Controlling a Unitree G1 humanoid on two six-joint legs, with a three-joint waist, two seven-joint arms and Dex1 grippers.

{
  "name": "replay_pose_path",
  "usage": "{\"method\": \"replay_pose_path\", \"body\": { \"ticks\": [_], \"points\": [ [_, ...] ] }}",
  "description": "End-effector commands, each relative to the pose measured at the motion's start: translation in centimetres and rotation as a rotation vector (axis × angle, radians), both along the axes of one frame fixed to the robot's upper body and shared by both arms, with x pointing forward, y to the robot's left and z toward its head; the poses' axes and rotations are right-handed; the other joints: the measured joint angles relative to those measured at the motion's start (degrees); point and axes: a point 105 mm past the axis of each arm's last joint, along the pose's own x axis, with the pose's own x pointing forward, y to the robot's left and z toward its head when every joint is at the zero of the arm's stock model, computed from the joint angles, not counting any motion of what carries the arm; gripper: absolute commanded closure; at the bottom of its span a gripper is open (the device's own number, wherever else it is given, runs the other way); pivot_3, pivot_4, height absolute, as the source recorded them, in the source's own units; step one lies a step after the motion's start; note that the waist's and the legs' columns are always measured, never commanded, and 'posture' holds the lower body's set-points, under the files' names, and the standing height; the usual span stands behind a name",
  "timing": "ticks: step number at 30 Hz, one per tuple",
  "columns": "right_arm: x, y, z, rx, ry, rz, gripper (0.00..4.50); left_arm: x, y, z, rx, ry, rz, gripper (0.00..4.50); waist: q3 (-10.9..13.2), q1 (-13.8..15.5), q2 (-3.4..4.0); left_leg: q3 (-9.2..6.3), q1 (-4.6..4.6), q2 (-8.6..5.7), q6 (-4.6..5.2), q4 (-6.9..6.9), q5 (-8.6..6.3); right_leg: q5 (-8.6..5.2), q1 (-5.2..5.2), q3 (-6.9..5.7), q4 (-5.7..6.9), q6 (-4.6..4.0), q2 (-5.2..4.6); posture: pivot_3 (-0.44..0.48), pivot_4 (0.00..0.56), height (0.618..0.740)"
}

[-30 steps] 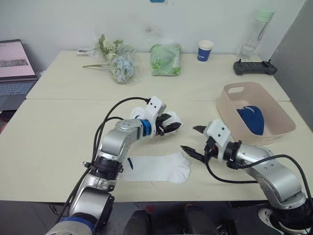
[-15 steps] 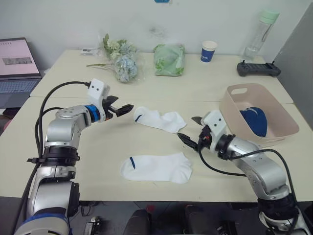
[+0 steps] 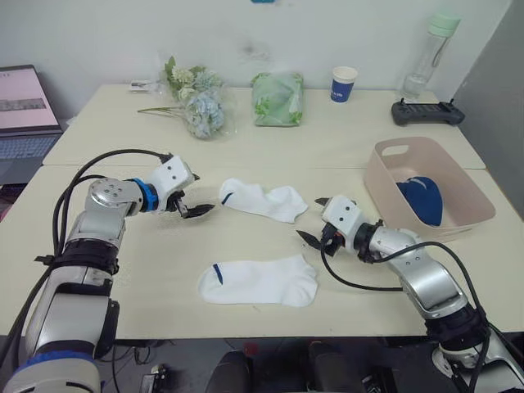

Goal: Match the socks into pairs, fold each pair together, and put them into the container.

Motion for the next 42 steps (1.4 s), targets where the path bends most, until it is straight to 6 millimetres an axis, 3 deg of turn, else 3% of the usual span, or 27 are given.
{"method": "replay_pose_path", "body": {
  "ticks": [1,5,6,8,13,16,20,26,27,30,36,39,42],
  "points": [
    [0.2,0.9,0.9,-0.009,-0.040,0.046,0.00,0.9,-1.1,0.5,0.017,-0.036,-0.020,0.03,0.00,0.01,0.00,0.01,0.00,-0.03,0.01,0.04,0.00,0.01,0.03,-0.01,0.00,0.01,0.00,0.000,0.150,0.740],
    [1.5,1.6,0.7,0.001,-0.042,0.018,0.00,1.4,-1.5,-0.8,-0.038,0.055,0.026,0.03,0.00,-0.11,0.00,0.03,-0.01,-0.06,0.03,0.07,0.00,0.03,0.04,0.00,-0.01,0.05,0.06,0.000,0.150,0.740],
    [2.0,1.6,0.4,-0.003,-0.035,0.003,0.00,1.6,-1.4,-1.2,-0.056,0.084,0.054,0.21,0.00,-0.13,0.00,0.03,-0.01,-0.06,0.03,0.07,0.00,0.03,0.03,0.00,0.00,0.05,0.06,0.000,0.150,0.740],
    [2.6,2.0,-0.3,0.001,-0.006,-0.013,0.00,1.7,-1.4,-2.1,-0.064,0.145,0.085,0.62,0.00,-0.15,0.00,0.03,-0.03,-0.06,0.03,0.06,0.00,0.03,0.00,0.00,0.00,0.05,0.08,0.000,0.150,0.740],
    [3.6,3.0,-1.5,0.000,0.050,-0.020,0.00,2.0,-2.4,-3.6,-0.081,0.226,0.116,2.19,-0.01,-0.16,0.00,0.01,0.01,-0.04,0.03,0.06,0.02,0.03,-0.02,-0.01,0.13,0.05,0.10,0.000,0.150,0.740],
    [3.9,3.6,-1.8,-0.003,0.070,-0.009,0.63,1.7,-3.1,-4.4,-0.071,0.275,0.097,3.25,-0.04,-0.07,0.03,0.01,0.05,-0.08,0.07,0.17,0.05,0.02,-0.01,-0.02,0.38,0.05,0.09,0.000,0.150,0.740],
    [4.0,3.8,-1.7,-0.010,0.071,0.005,2.08,1.7,-3.0,-4.4,-0.046,0.273,0.085,4.49,-0.06,-0.10,0.03,0.02,0.07,-0.08,0.08,0.30,0.05,0.02,0.00,-0.01,0.50,0.05,0.10,0.000,0.150,0.740],
    [3.5,3.8,-0.1,0.012,0.025,0.039,4.32,1.4,-2.5,-2.7,-0.062,0.240,0.053,4.50,-0.06,-0.19,0.03,0.03,0.05,-0.06,0.07,0.30,0.05,0.02,-0.04,0.02,0.50,0.05,0.08,0.000,0.150,0.740],
    [3.4,3.8,0.1,0.015,0.021,0.046,4.48,1.3,-2.4,-2.4,-0.067,0.239,0.047,4.50,-0.06,-0.24,0.03,0.04,0.02,-0.05,0.07,0.30,0.05,0.02,-0.09,0.04,0.51,0.05,0.08,0.000,0.150,0.740],
    [2.7,3.8,0.6,0.015,0.010,0.077,4.48,0.7,-1.9,-1.7,-0.083,0.231,0.048,4.50,-0.06,-0.52,0.03,0.08,-0.13,-0.03,0.06,0.29,0.05,0.02,-0.34,0.12,0.56,0.05,0.07,0.000,0.150,0.740],
    [1.3,3.2,1.3,-0.003,-0.009,0.126,4.48,-3.7,-1.4,-2.5,-0.139,0.300,0.087,4.50,-0.05,-1.59,0.04,0.05,-0.14,0.08,0.06,0.18,0.05,0.02,-0.39,0.20,0.53,0.05,-0.03,0.000,0.150,0.740],
    [1.0,3.1,1.1,-0.021,-0.009,0.142,4.48,-6.1,-3.0,-3.5,-0.207,0.330,0.092,4.50,-0.06,-1.50,0.06,0.06,-0.07,0.08,0.07,0.20,0.05,0.02,-0.35,0.25,0.65,0.04,-0.03,0.000,0.150,0.740],
    [1.1,3.0,0.9,-0.031,-0.011,0.145,4.48,-7.2,-4.0,-3.8,-0.267,0.321,0.098,4.50,-0.07,-1.20,0.05,0.05,-0.06,0.07,0.07,0.23,0.04,0.02,-0.31,0.25,0.68,0.04,-0.04,0.000,0.150,0.740]
  ]
}}
